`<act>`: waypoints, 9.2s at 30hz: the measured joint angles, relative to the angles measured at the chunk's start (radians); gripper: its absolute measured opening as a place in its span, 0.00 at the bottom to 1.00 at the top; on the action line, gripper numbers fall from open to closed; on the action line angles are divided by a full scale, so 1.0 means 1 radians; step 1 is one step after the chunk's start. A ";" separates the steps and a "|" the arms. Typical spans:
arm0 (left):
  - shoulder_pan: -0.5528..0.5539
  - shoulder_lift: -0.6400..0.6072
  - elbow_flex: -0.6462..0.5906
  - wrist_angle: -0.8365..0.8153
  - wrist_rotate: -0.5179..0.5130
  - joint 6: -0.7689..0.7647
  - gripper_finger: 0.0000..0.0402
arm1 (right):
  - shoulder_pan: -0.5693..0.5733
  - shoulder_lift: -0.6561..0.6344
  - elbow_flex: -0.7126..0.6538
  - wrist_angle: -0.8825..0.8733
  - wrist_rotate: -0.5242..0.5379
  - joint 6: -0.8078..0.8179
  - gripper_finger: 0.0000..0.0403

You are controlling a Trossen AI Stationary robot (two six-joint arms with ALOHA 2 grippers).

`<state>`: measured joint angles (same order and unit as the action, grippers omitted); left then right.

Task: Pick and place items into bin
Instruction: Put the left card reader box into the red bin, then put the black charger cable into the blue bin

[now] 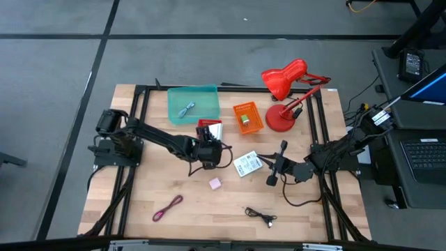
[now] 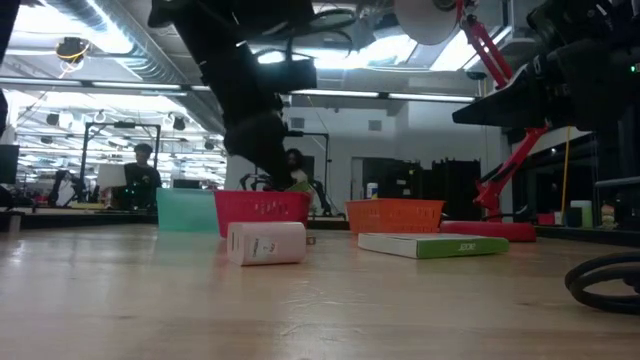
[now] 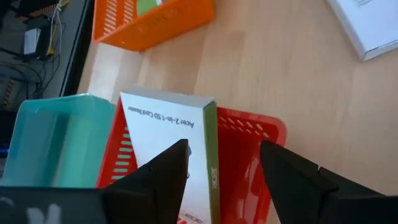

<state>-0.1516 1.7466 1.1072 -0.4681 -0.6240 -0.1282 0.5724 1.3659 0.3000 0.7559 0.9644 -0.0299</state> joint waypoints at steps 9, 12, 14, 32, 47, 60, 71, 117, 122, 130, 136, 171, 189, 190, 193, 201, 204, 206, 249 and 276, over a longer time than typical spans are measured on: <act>0.033 0.022 0.000 0.003 -0.006 -0.015 0.47 | 0.000 0.000 0.000 0.001 0.000 0.001 0.00; 0.044 0.022 0.000 0.002 -0.001 -0.015 0.47 | 0.000 0.000 0.000 0.000 0.000 0.000 0.00; 0.051 0.022 0.000 0.002 0.015 -0.013 0.47 | 0.000 0.000 0.000 0.001 0.000 0.000 0.00; 0.070 0.086 -0.001 0.058 -0.006 0.030 0.47 | 0.000 0.000 0.000 -0.013 0.000 0.009 0.00; 0.075 0.111 -0.001 0.076 -0.139 0.011 0.47 | -0.018 0.000 0.000 -0.028 0.000 0.029 0.00; 0.075 0.110 -0.001 0.076 -0.145 -0.018 0.35 | -0.018 0.000 0.000 -0.027 0.000 0.032 0.00; 0.073 0.109 -0.001 0.076 -0.146 -0.034 0.13 | -0.018 0.000 0.000 -0.027 0.000 0.048 0.00; -0.104 -0.011 -0.001 0.090 -0.062 0.095 0.00 | -0.018 0.000 0.000 -0.029 -0.001 0.049 0.00; -0.140 -0.117 -0.001 0.092 -0.062 0.167 0.00 | -0.018 0.000 0.000 -0.024 0.000 0.051 0.00; -0.222 -0.361 -0.163 0.274 -0.048 0.180 0.00 | -0.017 0.000 0.000 -0.012 -0.048 0.053 0.00; -0.270 -0.528 -0.411 0.560 0.083 0.205 0.00 | -0.017 0.000 0.001 -0.002 -0.065 0.055 0.00; -0.416 -1.168 -0.976 0.693 0.204 0.183 0.00 | -0.018 0.000 0.093 0.039 -0.204 0.055 0.00; -0.387 -1.311 -1.034 0.695 0.276 0.247 0.00 | -0.005 0.028 0.647 -0.865 -0.288 0.286 0.00; -0.387 -1.311 -1.034 0.696 0.267 0.246 0.00 | -0.003 0.041 0.673 -0.884 -0.288 0.282 0.00; -0.387 -1.311 -1.034 0.696 0.232 0.247 0.00 | 0.009 0.083 0.744 -0.948 -0.289 0.283 0.00; -0.387 -1.311 -1.019 0.701 0.204 0.246 0.00 | 0.068 0.198 0.910 -1.178 -0.289 0.410 0.00; -0.387 -1.311 -1.017 0.703 0.205 0.247 0.00 | 0.097 0.228 0.963 -1.235 -0.290 0.488 0.00; -0.387 -1.311 -1.017 0.701 0.204 0.247 0.00 | 0.115 0.254 1.004 -1.277 -0.290 0.541 0.00; -0.387 -1.310 -1.017 0.688 0.169 0.194 0.00 | 0.194 0.723 1.591 -2.011 -0.719 1.256 0.15; -0.387 -1.310 -1.017 0.686 0.169 0.167 0.00 | 0.237 0.872 1.590 -2.036 -0.739 1.281 0.35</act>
<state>-0.5385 0.4362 0.0906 0.2182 -0.4547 0.0391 0.8089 2.2381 1.8896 -1.2798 0.2259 1.2511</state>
